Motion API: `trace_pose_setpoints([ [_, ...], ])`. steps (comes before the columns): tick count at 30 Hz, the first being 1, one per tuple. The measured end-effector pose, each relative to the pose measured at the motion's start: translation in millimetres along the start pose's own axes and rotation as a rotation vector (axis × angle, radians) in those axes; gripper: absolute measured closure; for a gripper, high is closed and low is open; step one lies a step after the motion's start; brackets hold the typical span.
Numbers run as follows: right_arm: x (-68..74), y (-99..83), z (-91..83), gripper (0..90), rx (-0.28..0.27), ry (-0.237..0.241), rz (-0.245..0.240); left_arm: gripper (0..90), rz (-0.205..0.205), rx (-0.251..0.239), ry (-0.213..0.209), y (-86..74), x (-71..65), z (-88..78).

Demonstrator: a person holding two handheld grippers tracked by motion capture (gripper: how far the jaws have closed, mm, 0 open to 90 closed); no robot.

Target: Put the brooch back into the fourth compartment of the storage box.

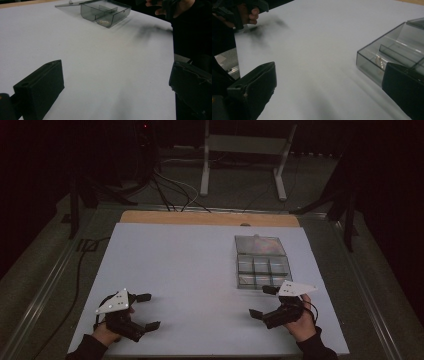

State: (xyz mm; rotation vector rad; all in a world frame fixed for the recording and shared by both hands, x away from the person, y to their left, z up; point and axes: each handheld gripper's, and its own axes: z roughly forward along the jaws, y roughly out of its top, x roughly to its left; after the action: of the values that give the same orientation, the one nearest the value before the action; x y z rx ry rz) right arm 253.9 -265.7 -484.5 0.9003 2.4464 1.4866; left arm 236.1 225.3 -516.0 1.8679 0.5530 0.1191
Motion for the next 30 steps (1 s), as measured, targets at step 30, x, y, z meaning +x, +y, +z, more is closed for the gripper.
trace_pose_setpoints([
  [30,-11.6,-57.8,-34.0,0.0,0.032,-0.107,0.063,1.3,-0.003,0.007,-0.008,-0.7,0.6,1.6],
])
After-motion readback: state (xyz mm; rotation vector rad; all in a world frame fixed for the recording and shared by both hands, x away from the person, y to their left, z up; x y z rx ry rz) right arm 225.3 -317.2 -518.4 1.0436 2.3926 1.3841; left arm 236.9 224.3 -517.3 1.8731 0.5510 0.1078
